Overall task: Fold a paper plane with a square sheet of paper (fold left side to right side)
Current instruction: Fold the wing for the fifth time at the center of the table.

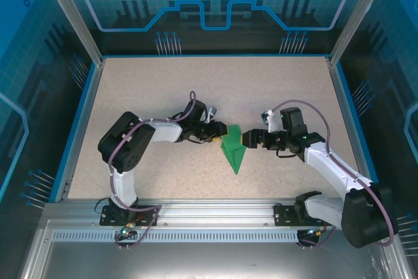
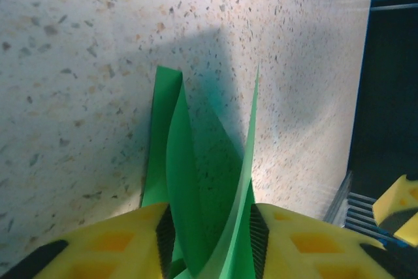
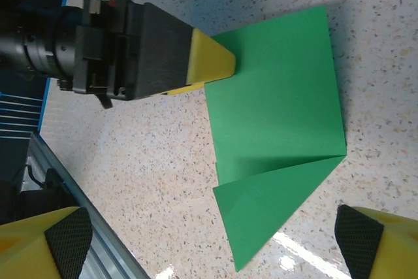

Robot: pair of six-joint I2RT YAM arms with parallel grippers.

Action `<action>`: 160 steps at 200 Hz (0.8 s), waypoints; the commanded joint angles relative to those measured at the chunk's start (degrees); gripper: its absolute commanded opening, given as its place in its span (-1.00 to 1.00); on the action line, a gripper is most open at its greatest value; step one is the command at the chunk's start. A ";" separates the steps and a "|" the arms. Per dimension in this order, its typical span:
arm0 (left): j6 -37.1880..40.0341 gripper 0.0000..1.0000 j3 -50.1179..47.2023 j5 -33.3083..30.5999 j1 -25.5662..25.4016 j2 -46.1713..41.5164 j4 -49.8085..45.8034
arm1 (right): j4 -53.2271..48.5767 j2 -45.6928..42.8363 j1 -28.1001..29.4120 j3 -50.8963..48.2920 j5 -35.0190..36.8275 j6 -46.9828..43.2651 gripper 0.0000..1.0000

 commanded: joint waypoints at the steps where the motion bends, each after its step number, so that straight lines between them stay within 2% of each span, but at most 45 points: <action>1: 1.65 -0.51 1.50 1.42 -0.21 0.13 0.52 | 2.23 1.34 -1.04 0.35 -2.23 -0.78 0.99; 21: 5.38 -0.77 0.01 0.56 0.30 -2.59 -0.22 | 3.86 1.99 -1.05 0.54 1.35 -1.05 0.98; 42: 7.77 -0.89 -2.98 1.45 1.19 -6.05 1.93 | 6.58 3.19 -0.97 0.99 1.55 -3.12 0.99; 55: 8.93 -0.92 -4.91 2.45 1.73 -7.89 3.69 | 7.14 4.92 -1.01 2.17 1.33 -3.89 0.98; 86: 10.74 -0.96 -8.60 5.79 2.63 -10.87 8.00 | 12.87 11.99 -1.54 3.69 -5.86 -2.92 0.98; 111: 11.45 -0.98 -10.92 7.85 3.36 -12.25 10.32 | 19.51 17.98 -1.60 4.41 -12.26 -1.95 0.84; 129: 12.01 -0.99 -12.19 8.59 3.79 -13.10 11.37 | 20.29 21.69 -1.71 5.95 -13.42 -3.02 0.78; 160: 12.22 -0.99 -13.66 10.45 4.50 -13.82 13.53 | 22.76 27.98 -2.10 7.95 -17.61 -4.14 0.54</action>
